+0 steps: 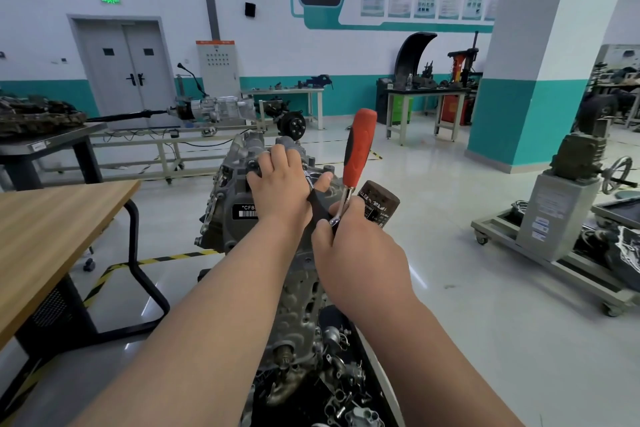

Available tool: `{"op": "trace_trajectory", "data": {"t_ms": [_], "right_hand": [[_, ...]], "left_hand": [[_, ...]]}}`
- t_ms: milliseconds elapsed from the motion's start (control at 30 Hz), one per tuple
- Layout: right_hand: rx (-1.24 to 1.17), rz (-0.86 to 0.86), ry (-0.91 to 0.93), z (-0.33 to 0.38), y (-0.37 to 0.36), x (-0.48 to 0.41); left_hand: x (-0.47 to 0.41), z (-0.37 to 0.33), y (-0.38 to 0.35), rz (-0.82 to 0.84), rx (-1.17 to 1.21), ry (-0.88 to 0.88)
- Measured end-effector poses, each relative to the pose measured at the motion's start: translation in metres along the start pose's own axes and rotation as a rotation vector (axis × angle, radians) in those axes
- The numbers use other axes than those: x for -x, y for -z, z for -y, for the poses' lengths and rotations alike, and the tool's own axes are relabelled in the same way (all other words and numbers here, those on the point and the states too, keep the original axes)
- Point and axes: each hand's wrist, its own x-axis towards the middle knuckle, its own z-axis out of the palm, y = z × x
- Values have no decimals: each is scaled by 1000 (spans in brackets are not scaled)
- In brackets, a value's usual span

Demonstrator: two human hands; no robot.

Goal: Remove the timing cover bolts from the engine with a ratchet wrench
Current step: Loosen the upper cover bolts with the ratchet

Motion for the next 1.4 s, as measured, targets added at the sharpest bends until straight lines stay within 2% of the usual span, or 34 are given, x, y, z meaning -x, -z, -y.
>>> {"op": "trace_trajectory", "data": {"t_ms": [167,400,467,533,667,767,833,900,1133,1267,1400], "right_hand": [[41,-41,12,-1,-9,5],[31,-106,39,-3,-3,-3],[-64,-91,23,-5,-4,-6],[-335,-43,-77,-6,-6,-12],[-1134,69,-437,0,-5,-10],[-1635,128,-642,6,-5,-4],[-1869,160,-728,9,-5,-1],[-2000,215,-803,11,-4,2],[-2275,264,-881,17,-3,7],[-2172,339,-877,22,-2,8],[-2035,339,-859,20,2,7]], "left_hand": [[-5,-1,-7,51,-147,17],[-7,-3,-4,82,-128,36],[-7,-1,-7,68,-115,17],[-7,2,-13,35,-134,-9],[-6,10,-19,-1,-96,-54],[-2,10,-14,-5,-90,-57],[-1,9,-11,-2,-105,-61],[0,9,-10,6,-120,-69],[-2,6,-15,-6,-145,-47],[-5,6,-16,-20,-115,-45],[-7,6,-18,2,-122,-25]]}}
